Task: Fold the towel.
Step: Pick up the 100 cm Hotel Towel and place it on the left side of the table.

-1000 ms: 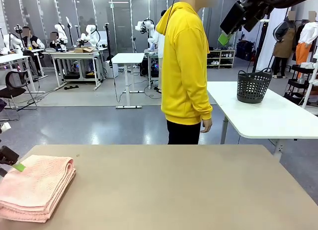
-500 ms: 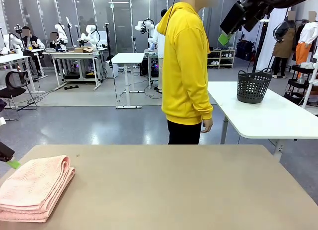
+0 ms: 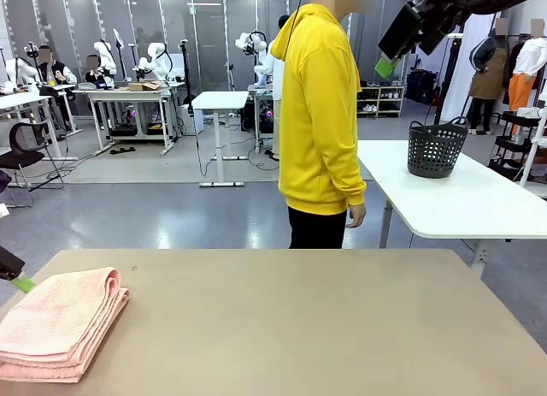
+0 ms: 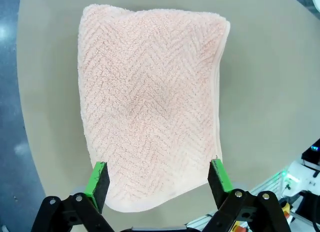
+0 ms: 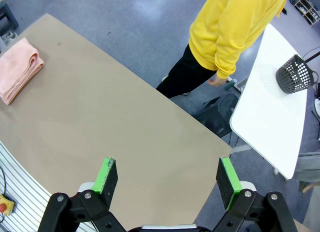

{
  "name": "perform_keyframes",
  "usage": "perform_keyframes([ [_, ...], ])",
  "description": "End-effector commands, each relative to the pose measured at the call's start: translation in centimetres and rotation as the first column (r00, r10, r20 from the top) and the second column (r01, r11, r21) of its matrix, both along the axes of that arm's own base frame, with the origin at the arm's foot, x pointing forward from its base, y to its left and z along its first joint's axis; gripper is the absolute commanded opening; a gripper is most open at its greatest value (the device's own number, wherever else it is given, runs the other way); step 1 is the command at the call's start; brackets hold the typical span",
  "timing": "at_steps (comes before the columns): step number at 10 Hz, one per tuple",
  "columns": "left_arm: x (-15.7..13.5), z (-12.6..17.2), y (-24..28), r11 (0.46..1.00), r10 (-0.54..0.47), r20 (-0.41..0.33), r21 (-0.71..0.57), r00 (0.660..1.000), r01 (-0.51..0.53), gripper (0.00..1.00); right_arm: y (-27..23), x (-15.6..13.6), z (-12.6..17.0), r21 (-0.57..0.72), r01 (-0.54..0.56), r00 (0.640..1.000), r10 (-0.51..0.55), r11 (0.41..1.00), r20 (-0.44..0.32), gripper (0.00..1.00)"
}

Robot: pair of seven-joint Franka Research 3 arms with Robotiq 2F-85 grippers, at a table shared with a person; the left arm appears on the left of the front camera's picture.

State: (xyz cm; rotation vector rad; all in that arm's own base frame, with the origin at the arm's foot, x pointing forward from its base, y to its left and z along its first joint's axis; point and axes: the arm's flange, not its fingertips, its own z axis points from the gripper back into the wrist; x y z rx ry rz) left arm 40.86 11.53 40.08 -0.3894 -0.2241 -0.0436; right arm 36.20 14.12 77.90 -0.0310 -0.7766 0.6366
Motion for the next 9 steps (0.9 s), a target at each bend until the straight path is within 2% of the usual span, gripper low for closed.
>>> perform_keyframes([
  [1,0.5,0.16,0.23,1.0,-0.02,0.004,0.003,1.0,0.02,1.0,-0.03,-0.02,0.03,-0.005,0.01,1.0,-0.01,1.0,-0.005,1.0],
  [9,0.5,0.16,0.23,1.0,-0.02,0.004,0.003,1.0,0.02,1.0,-0.03,-0.02,0.03,-0.005,0.01,1.0,-0.01,1.0,-0.005,1.0],
])
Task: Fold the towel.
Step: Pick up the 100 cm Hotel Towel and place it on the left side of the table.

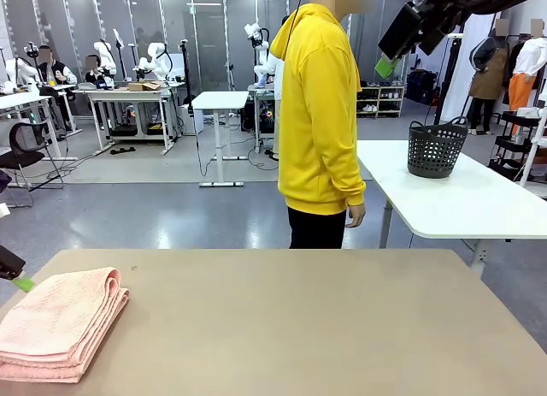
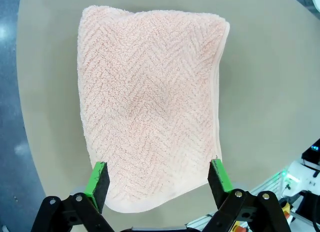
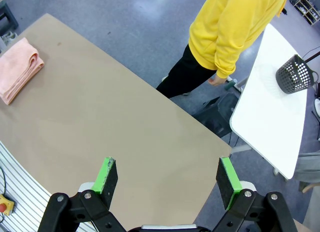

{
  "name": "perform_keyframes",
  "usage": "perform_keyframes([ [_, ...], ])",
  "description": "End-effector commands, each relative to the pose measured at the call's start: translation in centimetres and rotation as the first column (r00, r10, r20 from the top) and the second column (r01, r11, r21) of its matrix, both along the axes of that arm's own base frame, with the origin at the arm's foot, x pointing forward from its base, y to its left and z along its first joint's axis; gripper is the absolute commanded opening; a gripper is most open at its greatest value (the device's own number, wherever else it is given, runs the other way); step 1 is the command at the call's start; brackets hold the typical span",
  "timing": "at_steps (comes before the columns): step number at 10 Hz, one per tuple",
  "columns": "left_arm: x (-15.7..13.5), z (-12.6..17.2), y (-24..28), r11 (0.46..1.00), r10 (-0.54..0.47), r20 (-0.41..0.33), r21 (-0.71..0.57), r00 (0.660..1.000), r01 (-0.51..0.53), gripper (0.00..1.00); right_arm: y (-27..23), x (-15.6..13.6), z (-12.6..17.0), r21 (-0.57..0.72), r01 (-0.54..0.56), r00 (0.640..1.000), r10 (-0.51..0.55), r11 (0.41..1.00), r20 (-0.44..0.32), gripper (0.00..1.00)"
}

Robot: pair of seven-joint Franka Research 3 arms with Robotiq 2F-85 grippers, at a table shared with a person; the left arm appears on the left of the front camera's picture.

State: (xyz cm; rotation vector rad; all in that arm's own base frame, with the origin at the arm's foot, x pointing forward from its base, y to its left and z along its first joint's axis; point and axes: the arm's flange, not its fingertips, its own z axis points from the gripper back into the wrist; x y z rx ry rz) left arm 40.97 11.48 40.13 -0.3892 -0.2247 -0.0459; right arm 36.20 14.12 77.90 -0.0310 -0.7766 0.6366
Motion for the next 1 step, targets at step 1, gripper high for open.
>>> perform_keyframes([
  [1,0.4,0.1,0.29,1.0,-0.018,0.003,0.002,1.0,0.018,1.0,-0.03,-0.01,0.03,-0.005,0.01,1.0,-0.01,1.0,-0.005,1.0],
])
